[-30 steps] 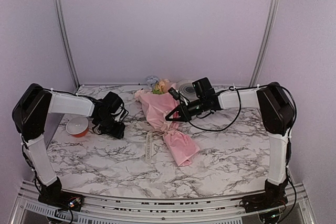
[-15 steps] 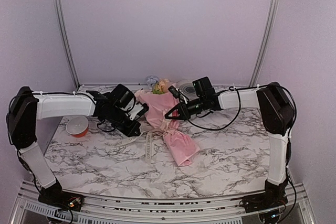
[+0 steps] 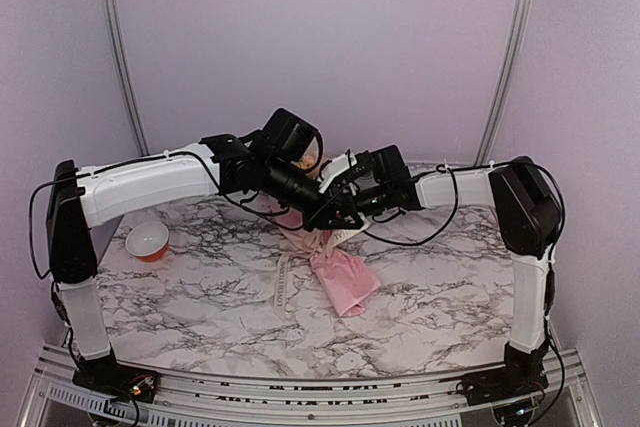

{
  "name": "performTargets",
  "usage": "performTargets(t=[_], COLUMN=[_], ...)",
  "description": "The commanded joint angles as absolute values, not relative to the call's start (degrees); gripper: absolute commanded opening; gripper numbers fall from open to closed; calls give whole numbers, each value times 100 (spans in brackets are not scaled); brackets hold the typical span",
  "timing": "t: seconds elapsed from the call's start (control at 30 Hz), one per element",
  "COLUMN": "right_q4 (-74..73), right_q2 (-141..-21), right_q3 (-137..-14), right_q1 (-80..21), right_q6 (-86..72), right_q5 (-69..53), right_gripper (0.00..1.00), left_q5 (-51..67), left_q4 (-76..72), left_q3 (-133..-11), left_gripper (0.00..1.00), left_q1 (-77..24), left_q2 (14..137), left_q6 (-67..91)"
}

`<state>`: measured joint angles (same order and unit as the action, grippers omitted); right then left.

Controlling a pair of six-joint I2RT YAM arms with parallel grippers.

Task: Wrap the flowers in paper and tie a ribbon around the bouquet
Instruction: Cross the half-tied ribbon over the folded bouquet.

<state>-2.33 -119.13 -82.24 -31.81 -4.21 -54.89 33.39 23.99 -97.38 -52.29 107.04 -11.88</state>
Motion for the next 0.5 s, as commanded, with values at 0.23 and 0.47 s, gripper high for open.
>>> performTargets(t=[0.23,0.47], right_q4=[-453,-672], right_q2=[-11876,-11828], right_q3=[-8714,-8781], right_q1=[-3117,-3077], right_q6=[-433,-265], right_q5=[-5209,-5128], right_gripper=[0,0], left_q5=[4575,3578], left_q4=[2595,2263], left_q3=[-10890,-10015], left_gripper=[0,0], left_q1=[-5519,-5547], left_q2=[12101,12072], left_q6=[-1946,-2390])
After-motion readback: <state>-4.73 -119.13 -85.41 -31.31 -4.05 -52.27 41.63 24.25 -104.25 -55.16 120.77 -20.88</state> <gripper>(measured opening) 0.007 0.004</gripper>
